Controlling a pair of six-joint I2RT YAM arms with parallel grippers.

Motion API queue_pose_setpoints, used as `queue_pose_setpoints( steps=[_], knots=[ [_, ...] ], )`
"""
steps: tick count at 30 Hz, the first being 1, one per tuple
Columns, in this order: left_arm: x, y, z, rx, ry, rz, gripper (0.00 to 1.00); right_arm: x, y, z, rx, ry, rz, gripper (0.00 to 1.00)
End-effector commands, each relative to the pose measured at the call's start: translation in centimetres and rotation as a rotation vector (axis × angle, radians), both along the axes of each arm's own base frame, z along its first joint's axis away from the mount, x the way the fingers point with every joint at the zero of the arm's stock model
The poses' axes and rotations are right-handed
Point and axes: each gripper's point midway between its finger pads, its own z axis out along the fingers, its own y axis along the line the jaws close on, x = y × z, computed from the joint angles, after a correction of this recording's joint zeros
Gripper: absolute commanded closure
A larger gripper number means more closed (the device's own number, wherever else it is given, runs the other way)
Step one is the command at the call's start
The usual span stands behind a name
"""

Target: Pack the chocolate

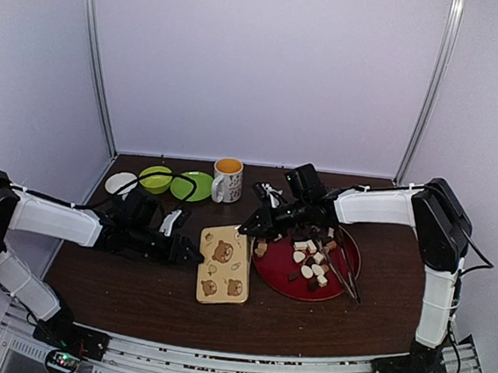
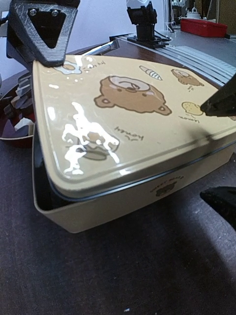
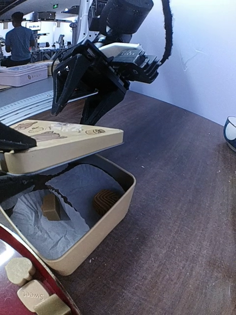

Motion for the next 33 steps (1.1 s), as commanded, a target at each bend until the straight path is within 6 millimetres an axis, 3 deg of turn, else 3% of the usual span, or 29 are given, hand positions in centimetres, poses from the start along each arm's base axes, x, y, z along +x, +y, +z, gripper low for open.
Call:
queue_pose_setpoints(
  steps=[1, 6, 9, 17, 22, 30, 33],
  knots=[
    [1.1, -1.0, 1.3, -0.059, -0.058, -0.014, 0.49, 3.2, -2.2, -3.3, -0.11, -0.095, -0.1, 0.93],
    [1.3, -1.3, 1.0, -0.056, -0.057, -0.023, 0.52, 4.1, -2.6, -3.9, -0.141, -0.128, -0.135, 0.92],
    [1.4, -1.3, 0.7, -0.053, -0.06, -0.024, 0.54, 4.7, -3.0, -4.5, -0.166, -0.141, -0.164, 0.83],
    [1.8, -1.4, -0.5, -0.029, -0.043, -0.023, 0.64, 5.8, -4.3, -5.0, -0.249, -0.193, -0.221, 0.8],
    [2.0, -1.2, -0.8, -0.011, -0.049, -0.012, 0.64, 6.1, -5.0, -4.6, -0.28, -0.22, -0.248, 0.59],
    [2.3, -1.0, -0.3, -0.007, -0.073, -0.001, 0.64, 6.0, -5.4, -3.0, -0.285, -0.259, -0.253, 0.55],
    [2.3, -0.9, 0.2, -0.009, -0.09, 0.006, 0.59, 5.3, -5.6, -1.8, -0.266, -0.28, -0.248, 0.52]
  ],
)
